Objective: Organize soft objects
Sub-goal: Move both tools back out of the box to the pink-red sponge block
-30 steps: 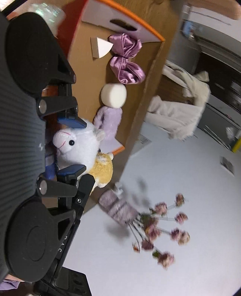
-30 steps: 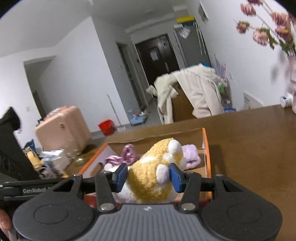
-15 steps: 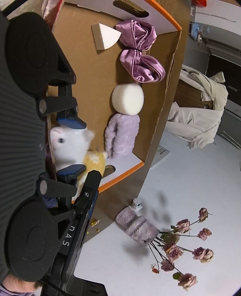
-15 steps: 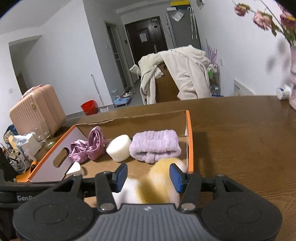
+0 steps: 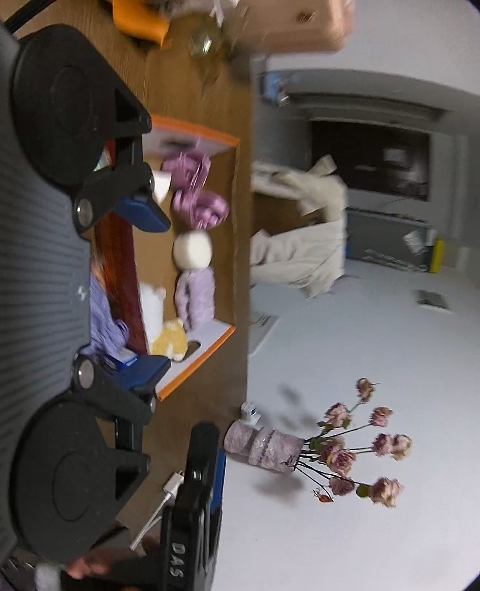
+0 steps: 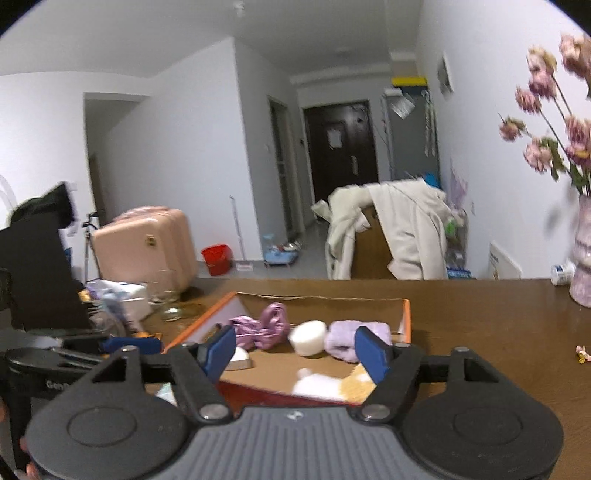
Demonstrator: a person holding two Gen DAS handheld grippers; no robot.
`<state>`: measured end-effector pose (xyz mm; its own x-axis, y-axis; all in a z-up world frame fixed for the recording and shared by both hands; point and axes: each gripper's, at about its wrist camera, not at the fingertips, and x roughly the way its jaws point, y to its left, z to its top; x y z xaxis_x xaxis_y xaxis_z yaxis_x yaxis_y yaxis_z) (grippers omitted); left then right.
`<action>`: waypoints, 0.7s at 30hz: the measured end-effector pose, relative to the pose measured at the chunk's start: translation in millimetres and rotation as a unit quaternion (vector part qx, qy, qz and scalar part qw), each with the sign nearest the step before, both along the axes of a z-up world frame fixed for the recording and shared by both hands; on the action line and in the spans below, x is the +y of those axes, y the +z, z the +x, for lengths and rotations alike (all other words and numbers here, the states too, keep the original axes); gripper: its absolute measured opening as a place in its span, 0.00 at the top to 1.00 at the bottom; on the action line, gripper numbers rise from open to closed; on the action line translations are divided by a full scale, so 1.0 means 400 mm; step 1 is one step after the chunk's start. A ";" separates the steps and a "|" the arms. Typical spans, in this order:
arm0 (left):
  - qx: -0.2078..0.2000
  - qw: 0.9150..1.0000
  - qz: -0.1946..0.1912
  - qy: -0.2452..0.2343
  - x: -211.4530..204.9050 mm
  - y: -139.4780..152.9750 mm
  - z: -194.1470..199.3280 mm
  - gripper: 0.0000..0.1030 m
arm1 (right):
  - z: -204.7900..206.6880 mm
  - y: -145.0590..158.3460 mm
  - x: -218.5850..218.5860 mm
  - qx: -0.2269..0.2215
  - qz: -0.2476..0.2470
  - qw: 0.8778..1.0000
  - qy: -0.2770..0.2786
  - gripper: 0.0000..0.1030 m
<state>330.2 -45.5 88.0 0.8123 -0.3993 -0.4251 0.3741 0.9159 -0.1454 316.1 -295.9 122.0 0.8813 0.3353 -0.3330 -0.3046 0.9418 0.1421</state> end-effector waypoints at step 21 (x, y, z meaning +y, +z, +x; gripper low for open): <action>0.001 0.995 0.012 0.101 0.195 -0.118 -0.427 0.09 | -0.406 -0.135 0.140 0.026 -0.018 0.999 -0.002 0.16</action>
